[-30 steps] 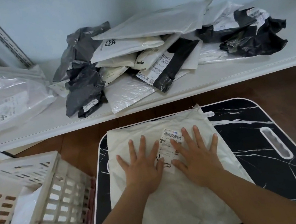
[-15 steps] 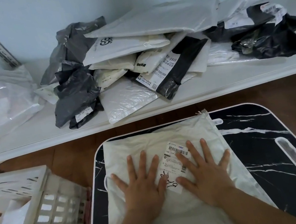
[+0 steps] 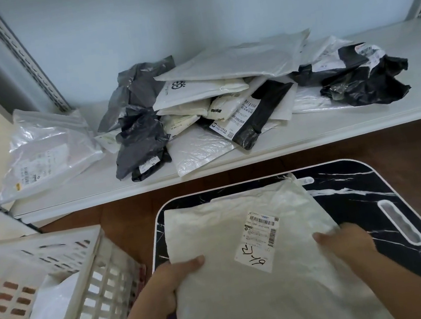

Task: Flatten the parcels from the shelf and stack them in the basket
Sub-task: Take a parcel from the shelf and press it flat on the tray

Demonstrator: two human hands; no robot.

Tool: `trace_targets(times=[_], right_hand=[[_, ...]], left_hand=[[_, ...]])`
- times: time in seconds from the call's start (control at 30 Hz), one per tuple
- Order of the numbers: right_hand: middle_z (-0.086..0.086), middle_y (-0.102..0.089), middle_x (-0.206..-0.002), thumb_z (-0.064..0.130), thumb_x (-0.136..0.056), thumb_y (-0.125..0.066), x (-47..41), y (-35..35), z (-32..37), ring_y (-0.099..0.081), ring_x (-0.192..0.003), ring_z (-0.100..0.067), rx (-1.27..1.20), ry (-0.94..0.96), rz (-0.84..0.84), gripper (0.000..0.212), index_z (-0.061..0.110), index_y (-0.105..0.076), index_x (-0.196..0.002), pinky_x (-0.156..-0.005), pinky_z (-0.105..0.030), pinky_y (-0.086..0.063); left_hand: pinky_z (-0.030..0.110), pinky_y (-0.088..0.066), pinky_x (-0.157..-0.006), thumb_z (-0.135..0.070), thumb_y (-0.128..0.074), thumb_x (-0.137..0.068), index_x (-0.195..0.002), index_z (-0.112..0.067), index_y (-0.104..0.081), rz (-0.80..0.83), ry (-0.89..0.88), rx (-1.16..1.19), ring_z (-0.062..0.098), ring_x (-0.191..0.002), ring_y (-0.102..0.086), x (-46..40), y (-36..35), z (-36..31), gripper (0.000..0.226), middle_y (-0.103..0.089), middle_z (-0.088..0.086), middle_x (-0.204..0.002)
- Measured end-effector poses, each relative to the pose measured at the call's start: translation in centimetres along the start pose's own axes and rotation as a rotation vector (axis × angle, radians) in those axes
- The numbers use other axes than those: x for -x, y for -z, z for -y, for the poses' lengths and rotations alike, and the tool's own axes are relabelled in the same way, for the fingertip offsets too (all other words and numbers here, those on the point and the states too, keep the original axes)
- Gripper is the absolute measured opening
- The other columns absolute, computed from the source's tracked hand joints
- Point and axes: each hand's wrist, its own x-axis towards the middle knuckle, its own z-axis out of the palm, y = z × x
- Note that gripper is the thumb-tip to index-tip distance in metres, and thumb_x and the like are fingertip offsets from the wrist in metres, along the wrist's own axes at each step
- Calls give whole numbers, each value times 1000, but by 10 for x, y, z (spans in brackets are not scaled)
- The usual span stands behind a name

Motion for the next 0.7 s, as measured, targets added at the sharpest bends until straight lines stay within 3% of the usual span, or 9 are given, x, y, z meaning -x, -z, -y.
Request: trace_targets(times=[0.1,0.2,0.27,0.33,0.4,0.47,0.53,0.63,0.7], right_hand=[[-22,-67,-102,25,-84,-73,6,12,1,-63,-95,-38,-131,61,67,32,-2,-66,-99,-87,-46,-51],[-22,-70,-91,11,-83,-74,24,33,12,-67,-81,-37,-454,108,194,16,0,-65,-90,-75,-48,-55],[-20,-72,-89,8,-85,-71,43,47,26,-69,-78,-35,-639,157,322,17,0,-65,-99,-69,-42,-56],[-18,-74,-92,11,-84,-71,64,56,46,-70,-82,-35,-742,217,422,24,2,-65,-105,-72,-42,-56],[-17,-73,-97,14,-82,-72,84,60,70,-70,-88,-34,-812,264,486,29,2,-65,-107,-75,-42,-55],[-21,-72,-101,18,-80,-73,104,60,95,-69,-90,-35,-818,297,534,36,-1,-64,-109,-77,-44,-56],[-21,-73,-98,27,-72,-78,125,58,115,-70,-89,-35,-713,340,588,48,-2,-65,-109,-83,-46,-55],[-11,-75,-92,39,-61,-79,156,48,136,-73,-85,-24,-534,420,655,56,7,-66,-105,-79,-34,-52],[-12,-73,-103,37,-62,-78,178,30,153,-72,-94,-25,-589,420,746,56,10,-63,-109,-82,-35,-52]], left_hand=[[45,-57,-71,-3,-73,-76,-113,3,-63,98,-72,-2,37,-83,-70,24,14,-3,39,-71,24,-98],[49,-55,-77,-8,-73,-78,-111,-1,-64,87,-156,33,38,-86,-70,47,36,-8,34,-72,21,-97],[54,-52,-85,-12,-75,-75,-113,-3,-63,105,-176,88,40,-94,-68,64,57,-14,40,-71,22,-103],[58,-47,-94,-12,-74,-72,-118,-4,-60,122,-225,156,42,-104,-64,82,79,-21,49,-68,23,-112],[58,-51,-89,-9,-66,-77,-122,-4,-58,109,-324,216,41,-103,-65,101,101,-34,46,-67,23,-115],[51,-57,-79,-6,-58,-86,-122,-3,-59,56,-440,281,36,-95,-68,122,127,-46,36,-68,21,-112],[49,-56,-77,-5,-53,-91,-123,-7,-59,4,-550,349,33,-97,-68,143,159,-56,33,-69,18,-111],[46,-58,-72,-8,-52,-93,-118,-11,-61,-91,-660,494,26,-85,-72,170,213,-55,26,-73,13,-100],[42,-60,-64,-9,-51,-95,-115,-12,-60,-155,-681,598,23,-76,-73,181,245,-44,22,-75,10,-91]])
